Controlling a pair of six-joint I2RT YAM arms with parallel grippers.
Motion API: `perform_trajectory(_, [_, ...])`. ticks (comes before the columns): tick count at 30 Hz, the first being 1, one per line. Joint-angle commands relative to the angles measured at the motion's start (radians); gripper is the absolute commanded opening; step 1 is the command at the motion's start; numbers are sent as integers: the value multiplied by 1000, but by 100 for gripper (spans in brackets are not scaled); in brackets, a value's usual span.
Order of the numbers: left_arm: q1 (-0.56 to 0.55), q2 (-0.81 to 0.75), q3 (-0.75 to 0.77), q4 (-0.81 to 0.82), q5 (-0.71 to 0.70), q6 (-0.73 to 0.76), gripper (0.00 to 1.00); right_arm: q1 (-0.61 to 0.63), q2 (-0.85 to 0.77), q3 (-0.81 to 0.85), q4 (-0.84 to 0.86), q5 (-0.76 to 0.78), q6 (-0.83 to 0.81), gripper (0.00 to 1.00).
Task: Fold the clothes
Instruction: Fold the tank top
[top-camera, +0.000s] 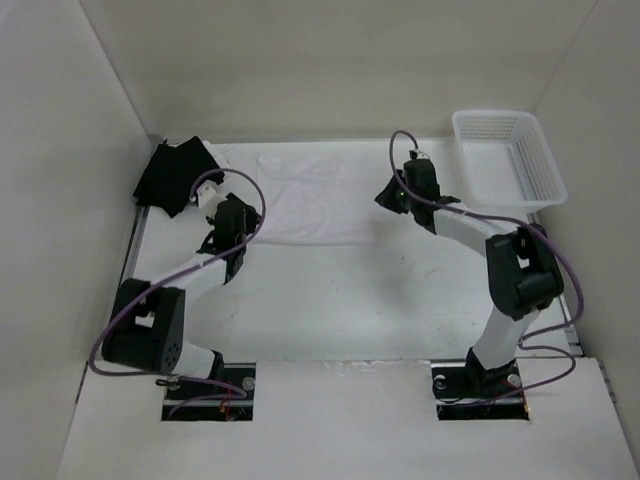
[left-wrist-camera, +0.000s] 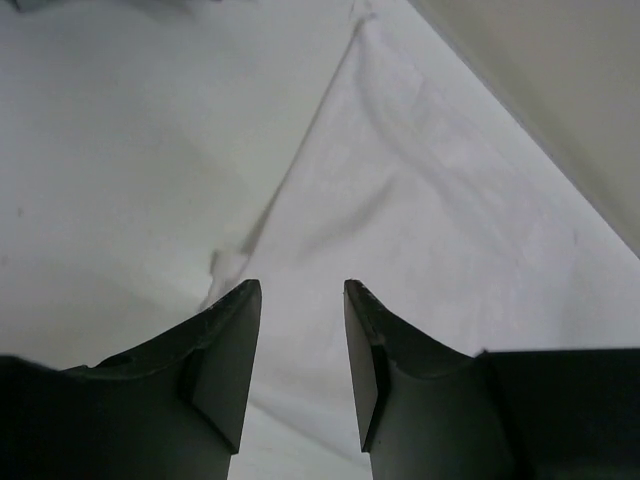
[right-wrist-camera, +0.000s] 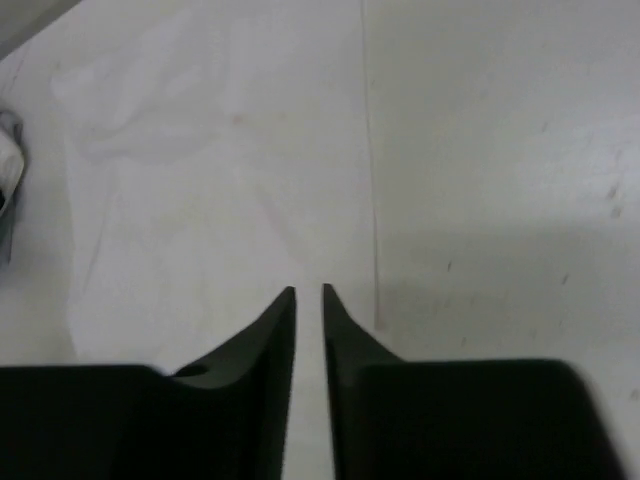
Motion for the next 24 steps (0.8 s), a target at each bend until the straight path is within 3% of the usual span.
perform_trajectory(1, [-19,-158,-185,95,8,-91,38,86,-185,-196,189,22,41,9])
perform_trajectory(6, [65,-226,-313,141,239,-169,47,159,-295,-429,276,29,75,5])
perform_trajectory(10, [112,-152,-345,215,371,-243,50,172,-354,-551,313,54,87,14])
perform_trajectory(17, [148,-17,-354,331,427,-300,48,153,-343,-658,408,34,119,37])
perform_trajectory(24, [160,67,-343,374,402,-333,35,130,-276,-654,462,20,147,41])
